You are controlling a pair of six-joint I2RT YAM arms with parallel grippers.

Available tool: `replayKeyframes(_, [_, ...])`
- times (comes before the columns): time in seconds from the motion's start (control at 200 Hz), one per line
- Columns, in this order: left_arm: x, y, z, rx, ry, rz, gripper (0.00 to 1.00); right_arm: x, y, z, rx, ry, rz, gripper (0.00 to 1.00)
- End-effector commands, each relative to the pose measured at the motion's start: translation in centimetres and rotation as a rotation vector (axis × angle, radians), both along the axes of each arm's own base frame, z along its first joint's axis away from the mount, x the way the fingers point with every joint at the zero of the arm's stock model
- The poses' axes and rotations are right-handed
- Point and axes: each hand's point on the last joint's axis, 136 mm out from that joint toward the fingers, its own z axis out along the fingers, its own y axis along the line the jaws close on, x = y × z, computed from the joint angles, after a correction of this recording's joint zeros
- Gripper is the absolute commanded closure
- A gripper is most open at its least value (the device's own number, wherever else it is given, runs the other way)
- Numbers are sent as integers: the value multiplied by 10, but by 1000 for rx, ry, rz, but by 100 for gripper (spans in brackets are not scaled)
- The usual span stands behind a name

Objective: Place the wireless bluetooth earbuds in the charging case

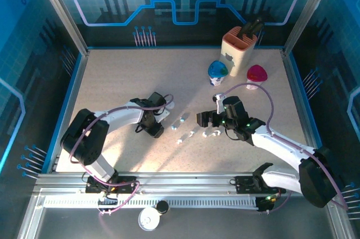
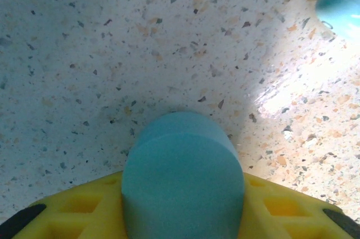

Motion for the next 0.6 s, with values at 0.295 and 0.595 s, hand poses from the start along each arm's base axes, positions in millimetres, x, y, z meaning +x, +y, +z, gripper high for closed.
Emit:
replayKeyframes(0.295, [21, -49, 83, -230, -292, -170, 56, -10, 8, 46, 350, 263, 7, 1])
replayKeyframes(0.595, [4, -116, 151, -462, -527, -540, 59, -27, 33, 71, 493, 424, 138, 13])
